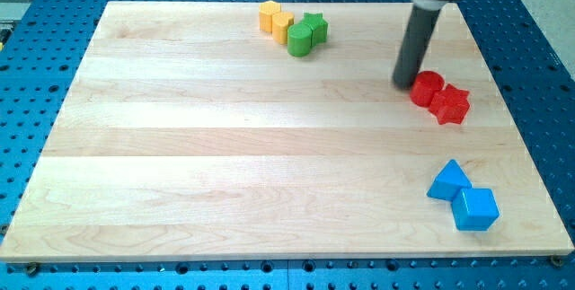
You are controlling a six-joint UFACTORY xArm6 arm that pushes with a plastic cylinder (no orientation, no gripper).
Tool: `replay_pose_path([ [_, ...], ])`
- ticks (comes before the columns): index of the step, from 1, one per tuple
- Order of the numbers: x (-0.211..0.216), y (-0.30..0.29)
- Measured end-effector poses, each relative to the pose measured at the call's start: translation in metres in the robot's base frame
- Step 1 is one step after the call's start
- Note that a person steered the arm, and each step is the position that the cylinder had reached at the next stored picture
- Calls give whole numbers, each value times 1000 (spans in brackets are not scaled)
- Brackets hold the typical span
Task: Move the red star to the bottom left of the yellow heart
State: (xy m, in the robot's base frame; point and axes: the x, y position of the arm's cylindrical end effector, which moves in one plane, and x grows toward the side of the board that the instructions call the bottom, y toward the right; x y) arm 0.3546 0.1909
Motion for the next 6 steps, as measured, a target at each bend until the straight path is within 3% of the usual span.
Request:
replay_pose_path([
  [1,-35,50],
  [2,-11,84],
  [4,69,72],
  [6,73,15],
])
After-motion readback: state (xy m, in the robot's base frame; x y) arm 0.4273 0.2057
